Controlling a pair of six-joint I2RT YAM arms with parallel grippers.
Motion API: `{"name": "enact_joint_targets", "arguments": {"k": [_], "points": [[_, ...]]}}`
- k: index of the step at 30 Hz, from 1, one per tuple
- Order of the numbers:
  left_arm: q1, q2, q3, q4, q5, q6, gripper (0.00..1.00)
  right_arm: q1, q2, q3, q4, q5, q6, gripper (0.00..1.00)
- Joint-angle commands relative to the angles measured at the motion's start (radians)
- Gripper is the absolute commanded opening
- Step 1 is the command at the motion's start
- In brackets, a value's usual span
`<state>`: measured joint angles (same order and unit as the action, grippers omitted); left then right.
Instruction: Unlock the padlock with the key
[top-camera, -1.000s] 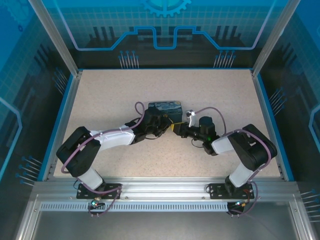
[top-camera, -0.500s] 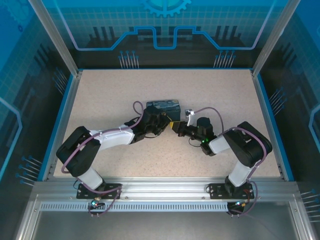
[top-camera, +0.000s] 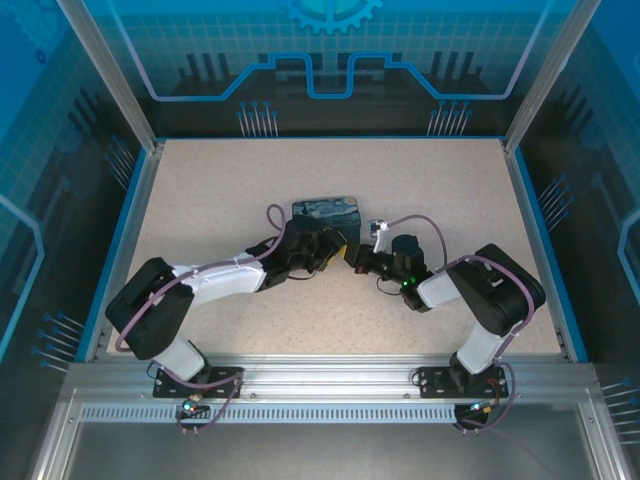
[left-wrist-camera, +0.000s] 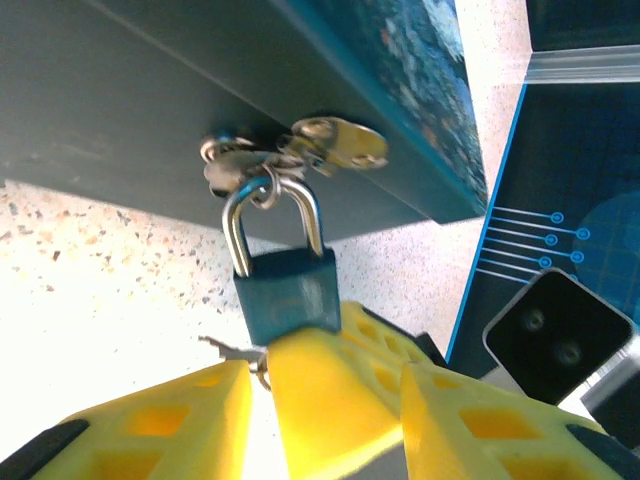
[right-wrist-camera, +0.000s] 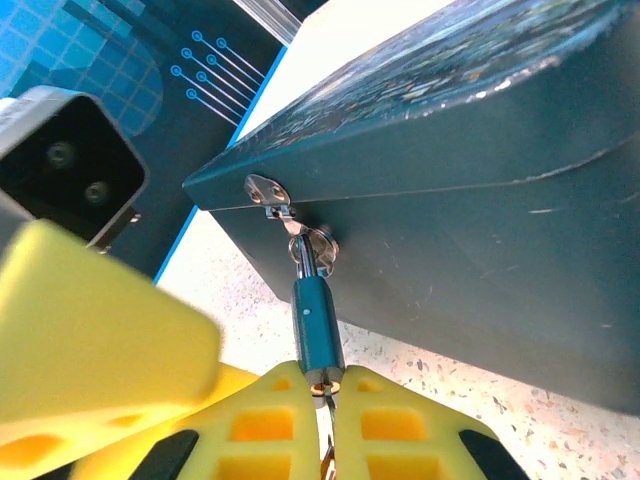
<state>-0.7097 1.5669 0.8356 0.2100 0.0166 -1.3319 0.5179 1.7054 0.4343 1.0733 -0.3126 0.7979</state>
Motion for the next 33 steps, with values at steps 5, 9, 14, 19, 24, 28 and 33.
{"name": "enact_joint_targets", "arguments": {"k": [5,9,14,19,24,28,33], "points": [[0.008,-0.170,-0.043,-0.167,-0.029,0.090,0.45,-0.012,-0.009,0.018,0.001,0.007,0.037,0.06],[0.070,-0.237,-0.042,-0.209,-0.047,0.158,0.41,-0.029,0.006,0.010,0.004,-0.004,0.119,0.05],[0.140,-0.254,-0.015,-0.200,-0.037,0.231,0.40,-0.050,0.047,0.001,0.072,-0.043,0.269,0.06],[0.147,-0.232,0.006,-0.187,-0.004,0.246,0.39,-0.061,0.078,0.014,0.088,-0.073,0.387,0.06],[0.120,-0.197,-0.054,-0.113,0.063,0.185,0.39,-0.066,0.096,0.022,0.086,-0.087,0.434,0.06],[0.074,-0.138,-0.084,-0.021,0.089,0.124,0.46,-0.067,0.112,0.029,0.065,-0.092,0.448,0.06],[0.033,-0.029,-0.084,0.075,0.115,0.054,0.55,-0.067,0.126,0.029,0.064,-0.096,0.457,0.06]]}}
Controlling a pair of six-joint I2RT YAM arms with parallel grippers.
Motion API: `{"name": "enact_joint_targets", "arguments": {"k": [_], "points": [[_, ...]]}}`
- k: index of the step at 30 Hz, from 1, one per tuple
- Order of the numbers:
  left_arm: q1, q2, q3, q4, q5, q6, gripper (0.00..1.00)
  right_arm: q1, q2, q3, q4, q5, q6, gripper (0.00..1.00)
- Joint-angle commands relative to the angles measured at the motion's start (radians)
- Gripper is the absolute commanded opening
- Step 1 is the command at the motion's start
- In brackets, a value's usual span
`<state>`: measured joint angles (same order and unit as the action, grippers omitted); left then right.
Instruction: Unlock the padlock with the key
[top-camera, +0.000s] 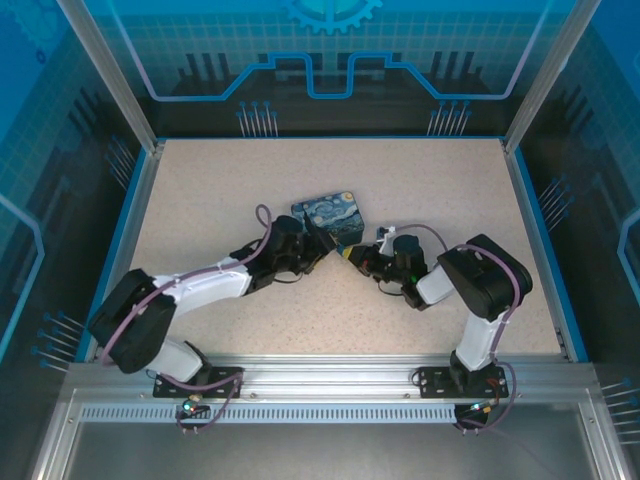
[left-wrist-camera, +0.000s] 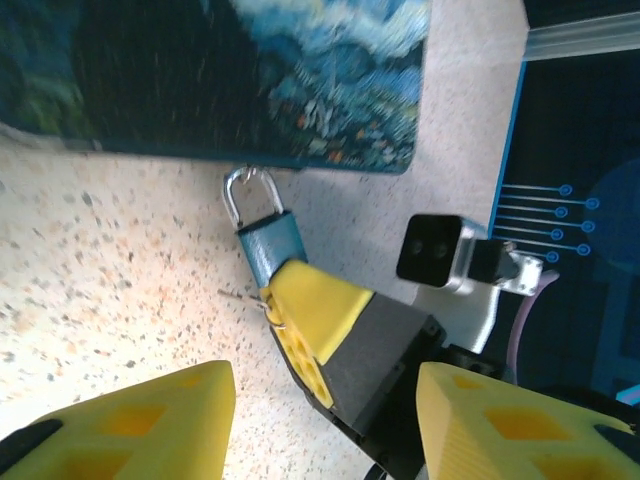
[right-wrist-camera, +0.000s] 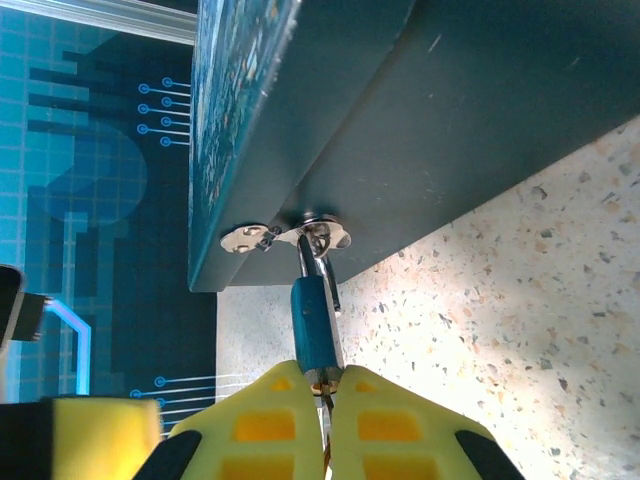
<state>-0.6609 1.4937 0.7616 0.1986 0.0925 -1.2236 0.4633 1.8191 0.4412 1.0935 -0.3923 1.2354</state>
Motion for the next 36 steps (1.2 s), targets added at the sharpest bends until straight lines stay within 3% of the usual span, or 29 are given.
{"name": "enact_joint_targets", "arguments": {"k": [1,8,20,36], "points": [[-0.023,0.066,-0.009,0.103,0.039,-0.064,0.56,-0.012,0.013,0.022,0.039,-0.017,0.017,0.06],[-0.039,0.169,0.016,0.146,0.010,-0.071,0.58,-0.012,0.021,0.021,0.029,-0.020,0.010,0.06],[-0.035,0.251,0.034,0.253,-0.049,-0.095,0.44,-0.008,0.039,0.002,0.049,-0.019,0.011,0.06],[-0.021,0.273,0.011,0.334,-0.105,-0.156,0.36,0.001,0.052,-0.013,0.092,-0.011,0.054,0.06]]}}
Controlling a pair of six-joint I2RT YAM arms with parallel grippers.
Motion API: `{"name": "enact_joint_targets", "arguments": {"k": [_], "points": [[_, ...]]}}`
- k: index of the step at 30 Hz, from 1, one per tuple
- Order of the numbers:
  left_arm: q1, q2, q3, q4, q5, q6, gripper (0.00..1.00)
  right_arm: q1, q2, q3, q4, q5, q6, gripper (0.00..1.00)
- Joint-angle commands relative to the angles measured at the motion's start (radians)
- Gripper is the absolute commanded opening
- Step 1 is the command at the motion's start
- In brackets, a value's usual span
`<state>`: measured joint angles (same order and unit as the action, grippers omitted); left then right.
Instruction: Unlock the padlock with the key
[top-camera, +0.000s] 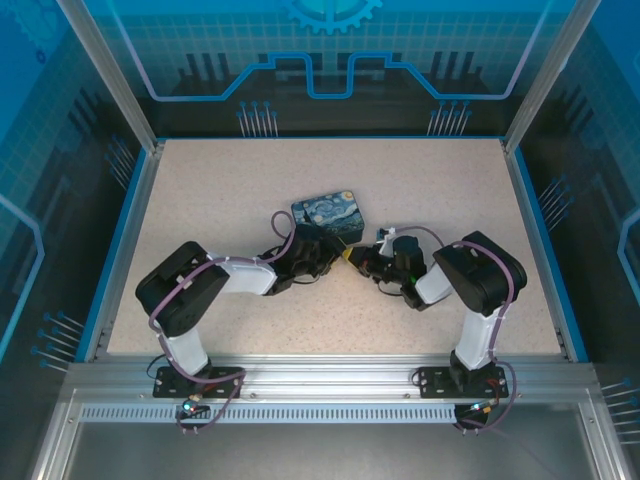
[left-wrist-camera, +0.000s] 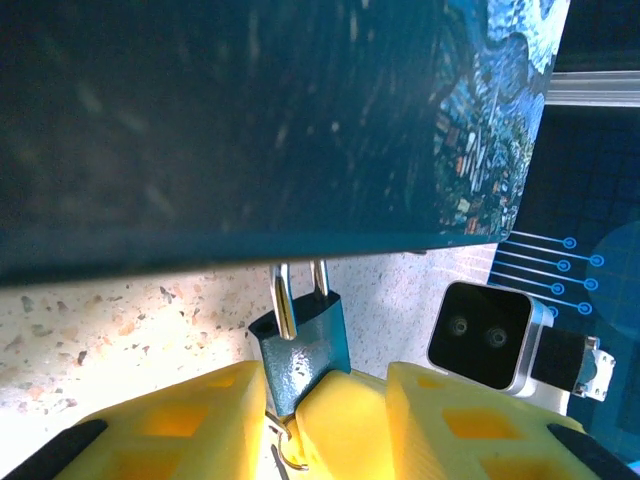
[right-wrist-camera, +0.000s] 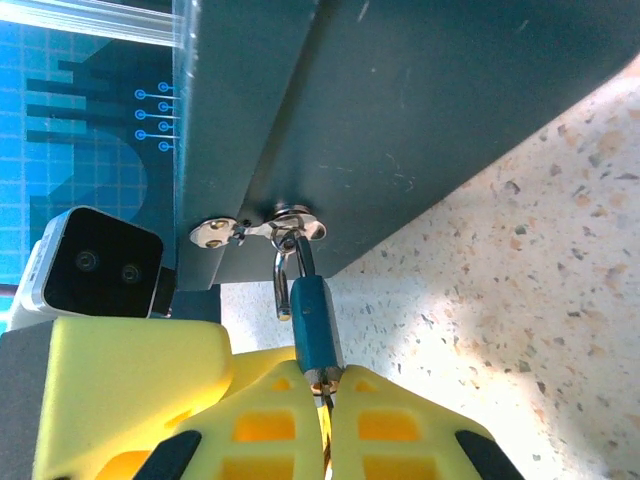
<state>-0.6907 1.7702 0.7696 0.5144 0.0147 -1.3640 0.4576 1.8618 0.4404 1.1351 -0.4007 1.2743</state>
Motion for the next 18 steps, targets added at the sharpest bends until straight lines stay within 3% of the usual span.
{"name": "enact_joint_targets", "arguments": {"k": [1,12,18], "points": [[0.008,-0.003,0.003,0.016,-0.025,-0.015,0.36,0.007,0.009,-0.012,0.054,-0.002,0.018,0.06],[0.009,0.010,-0.004,-0.015,-0.027,-0.008,0.40,0.007,0.006,-0.011,0.060,-0.010,0.032,0.06],[0.010,-0.029,0.013,-0.068,-0.031,0.031,0.41,0.019,-0.025,-0.010,-0.025,0.014,-0.059,0.06]]}}
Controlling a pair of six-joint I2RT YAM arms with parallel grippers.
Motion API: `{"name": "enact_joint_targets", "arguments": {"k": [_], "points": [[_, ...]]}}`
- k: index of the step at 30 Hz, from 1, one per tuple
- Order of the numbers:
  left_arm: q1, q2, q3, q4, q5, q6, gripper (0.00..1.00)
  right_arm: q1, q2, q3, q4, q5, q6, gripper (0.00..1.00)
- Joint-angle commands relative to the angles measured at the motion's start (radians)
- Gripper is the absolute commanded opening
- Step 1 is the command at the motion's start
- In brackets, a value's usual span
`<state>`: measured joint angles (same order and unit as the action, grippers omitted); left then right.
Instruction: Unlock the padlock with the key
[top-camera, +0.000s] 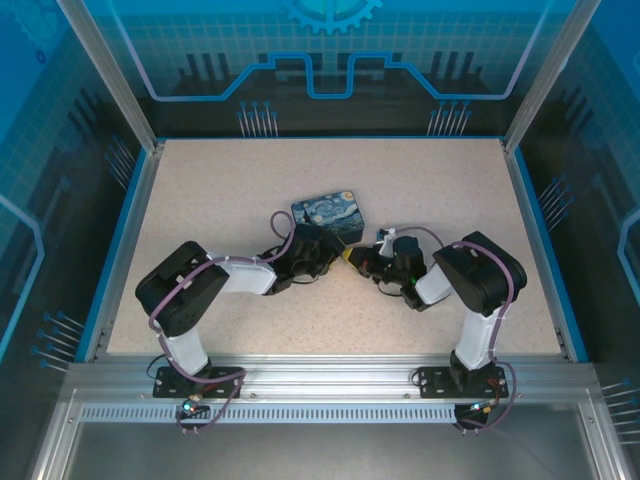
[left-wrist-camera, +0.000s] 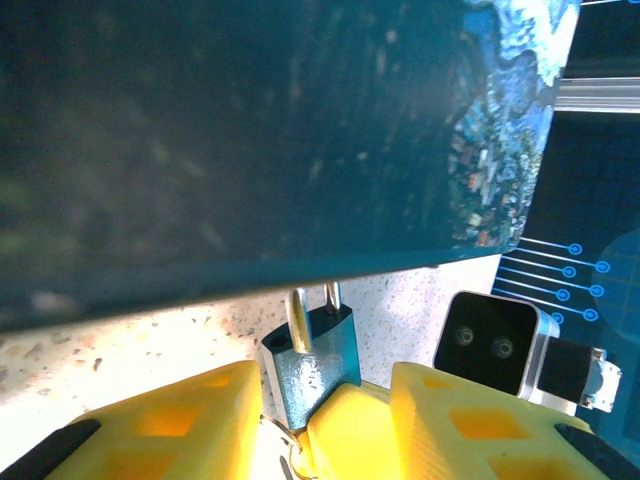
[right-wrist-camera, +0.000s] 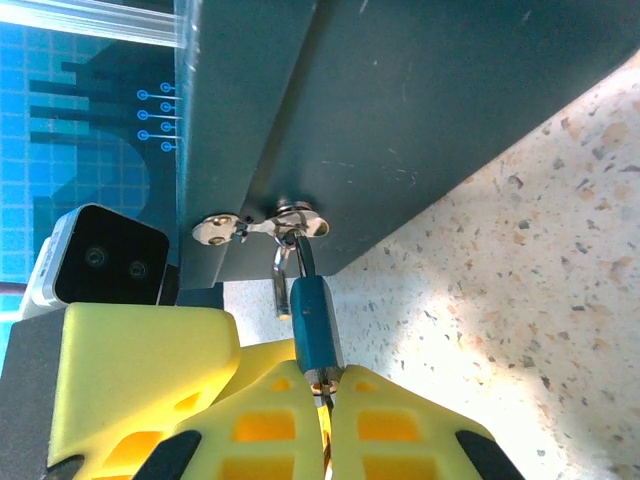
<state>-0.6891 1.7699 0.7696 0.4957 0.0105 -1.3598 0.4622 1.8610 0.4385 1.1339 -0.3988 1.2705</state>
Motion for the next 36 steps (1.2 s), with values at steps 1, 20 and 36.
{"name": "enact_joint_targets", "arguments": {"k": [1,20,36], "points": [[0.008,-0.044,0.014,-0.069,-0.033,0.034,0.43,0.018,-0.031,-0.007,-0.035,0.017,-0.074,0.06],[0.096,-0.325,0.002,-0.315,-0.071,0.146,0.50,0.100,-0.301,0.189,-0.777,0.187,-0.569,0.05],[0.161,-0.270,0.027,-0.303,-0.049,0.172,0.50,0.281,-0.340,0.366,-1.212,0.586,-0.967,0.04]]}}
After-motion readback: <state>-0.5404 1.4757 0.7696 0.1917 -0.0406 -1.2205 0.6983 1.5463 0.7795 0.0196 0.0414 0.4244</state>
